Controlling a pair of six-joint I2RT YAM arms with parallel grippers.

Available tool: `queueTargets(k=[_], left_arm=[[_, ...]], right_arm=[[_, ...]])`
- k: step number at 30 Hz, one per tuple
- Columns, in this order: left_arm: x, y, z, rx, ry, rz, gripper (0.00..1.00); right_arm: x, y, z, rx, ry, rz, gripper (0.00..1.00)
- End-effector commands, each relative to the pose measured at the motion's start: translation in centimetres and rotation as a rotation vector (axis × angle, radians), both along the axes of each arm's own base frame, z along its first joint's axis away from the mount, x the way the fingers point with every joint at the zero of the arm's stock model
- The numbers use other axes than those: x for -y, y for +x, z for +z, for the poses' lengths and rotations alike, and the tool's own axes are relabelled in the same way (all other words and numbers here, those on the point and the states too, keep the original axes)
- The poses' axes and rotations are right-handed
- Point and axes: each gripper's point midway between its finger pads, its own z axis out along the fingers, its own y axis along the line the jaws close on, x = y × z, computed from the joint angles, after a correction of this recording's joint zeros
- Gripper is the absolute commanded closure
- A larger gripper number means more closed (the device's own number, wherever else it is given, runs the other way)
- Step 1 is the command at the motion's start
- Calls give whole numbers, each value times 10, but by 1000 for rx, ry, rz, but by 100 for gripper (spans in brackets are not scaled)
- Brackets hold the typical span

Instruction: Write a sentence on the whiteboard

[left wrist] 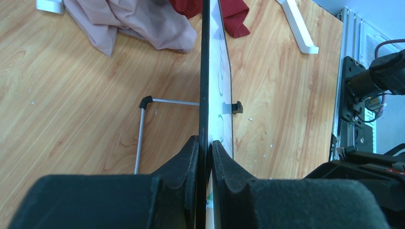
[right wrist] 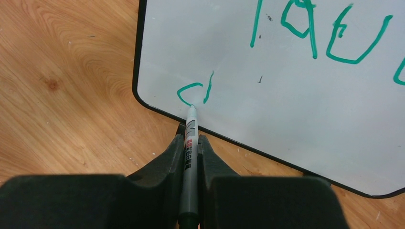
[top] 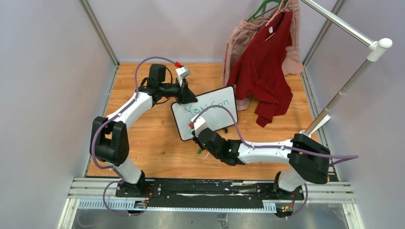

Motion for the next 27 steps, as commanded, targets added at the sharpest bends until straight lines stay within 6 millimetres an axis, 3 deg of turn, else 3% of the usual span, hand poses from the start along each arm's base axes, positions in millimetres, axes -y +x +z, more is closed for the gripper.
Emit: queueTargets(k=[1, 16, 27], left_arm=[[2, 2, 7, 77, 2, 0, 100], [3, 2, 6, 76, 4, -1, 100], [2, 3, 6, 83, 11, 4, 100]], right_arm=[[20, 17, 8, 34, -6, -91, 100], [13, 27, 32, 75, 31, -97, 100], [28, 6, 52, 65, 109, -21, 100]])
